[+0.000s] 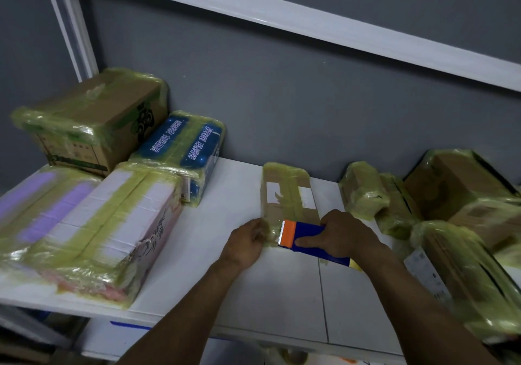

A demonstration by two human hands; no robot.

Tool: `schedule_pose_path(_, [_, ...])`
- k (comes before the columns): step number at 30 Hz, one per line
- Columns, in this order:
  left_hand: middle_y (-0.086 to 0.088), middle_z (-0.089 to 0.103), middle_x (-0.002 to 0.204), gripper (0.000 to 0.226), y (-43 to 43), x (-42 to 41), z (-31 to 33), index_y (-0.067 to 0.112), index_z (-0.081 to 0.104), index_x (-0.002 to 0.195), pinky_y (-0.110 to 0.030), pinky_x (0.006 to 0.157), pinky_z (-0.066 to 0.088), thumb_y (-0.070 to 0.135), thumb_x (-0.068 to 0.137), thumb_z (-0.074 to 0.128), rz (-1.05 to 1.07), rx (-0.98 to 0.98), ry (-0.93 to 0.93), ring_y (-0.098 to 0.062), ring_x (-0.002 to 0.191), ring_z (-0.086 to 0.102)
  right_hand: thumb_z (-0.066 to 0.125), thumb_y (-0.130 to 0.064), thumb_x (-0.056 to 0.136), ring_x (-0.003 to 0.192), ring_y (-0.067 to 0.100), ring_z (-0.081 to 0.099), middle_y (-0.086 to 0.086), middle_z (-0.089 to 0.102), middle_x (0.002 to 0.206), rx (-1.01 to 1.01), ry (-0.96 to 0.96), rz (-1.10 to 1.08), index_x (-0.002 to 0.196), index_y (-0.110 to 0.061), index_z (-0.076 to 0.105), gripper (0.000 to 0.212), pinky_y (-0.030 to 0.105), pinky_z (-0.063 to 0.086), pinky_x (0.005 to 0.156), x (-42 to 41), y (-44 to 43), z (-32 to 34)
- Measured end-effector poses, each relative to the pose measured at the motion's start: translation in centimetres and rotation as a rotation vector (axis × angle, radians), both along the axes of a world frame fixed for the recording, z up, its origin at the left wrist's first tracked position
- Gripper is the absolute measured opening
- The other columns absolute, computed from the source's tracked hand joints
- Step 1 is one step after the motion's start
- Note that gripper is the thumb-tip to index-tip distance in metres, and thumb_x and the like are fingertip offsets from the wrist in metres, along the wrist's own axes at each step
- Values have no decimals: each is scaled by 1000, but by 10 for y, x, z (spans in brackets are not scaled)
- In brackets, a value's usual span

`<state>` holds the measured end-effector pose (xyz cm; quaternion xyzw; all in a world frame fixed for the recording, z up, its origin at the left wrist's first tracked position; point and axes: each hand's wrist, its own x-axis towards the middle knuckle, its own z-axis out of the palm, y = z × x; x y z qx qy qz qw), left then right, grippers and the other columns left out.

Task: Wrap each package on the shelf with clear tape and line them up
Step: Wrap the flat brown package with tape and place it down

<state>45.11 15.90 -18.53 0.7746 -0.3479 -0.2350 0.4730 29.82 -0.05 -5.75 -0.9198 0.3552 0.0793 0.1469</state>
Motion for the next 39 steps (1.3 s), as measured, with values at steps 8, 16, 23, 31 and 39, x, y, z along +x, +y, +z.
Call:
schedule_pose_path(8, [25,45,147,53,14,-8,6,25,54,145,-4,110,28,33,95,69,-103,-224,-281,15,132,38,72,-86,62,72,13,68,-6,65,79,14,-23,-26,91,-20,63,73,26,54,65,-11,-3,-2])
schedule_pose_path(16, [5,56,147,60,13,10,17,21,58,141,-32,114,43,39,87,77,-229,-143,-427,-12,136,52,70,-87,63,72,11,67,-10,63,78,37,-36,-26,86,-25,58,67,23,51,63,-21,-4,-8])
schedule_pose_path(23, [-2,67,134,51,17,15,20,13,67,132,-27,103,47,34,87,78,-285,-169,-651,-20,122,65,73,-80,69,76,9,66,-14,61,78,58,-118,-3,84,-29,56,56,20,50,64,-29,3,-3])
schedule_pose_path(31, [3,69,130,35,54,21,11,19,73,121,-31,90,58,37,91,69,-337,-198,-857,-15,119,66,77,-79,66,69,5,66,-15,63,73,99,-117,90,76,-34,53,52,17,46,62,-36,32,12])
schedule_pose_path(39, [5,70,128,35,59,12,22,19,74,120,-26,92,52,33,87,77,-330,-153,-899,-13,115,68,69,-88,63,79,10,66,-12,65,92,-88,-45,60,99,-29,56,71,25,55,72,-38,49,14])
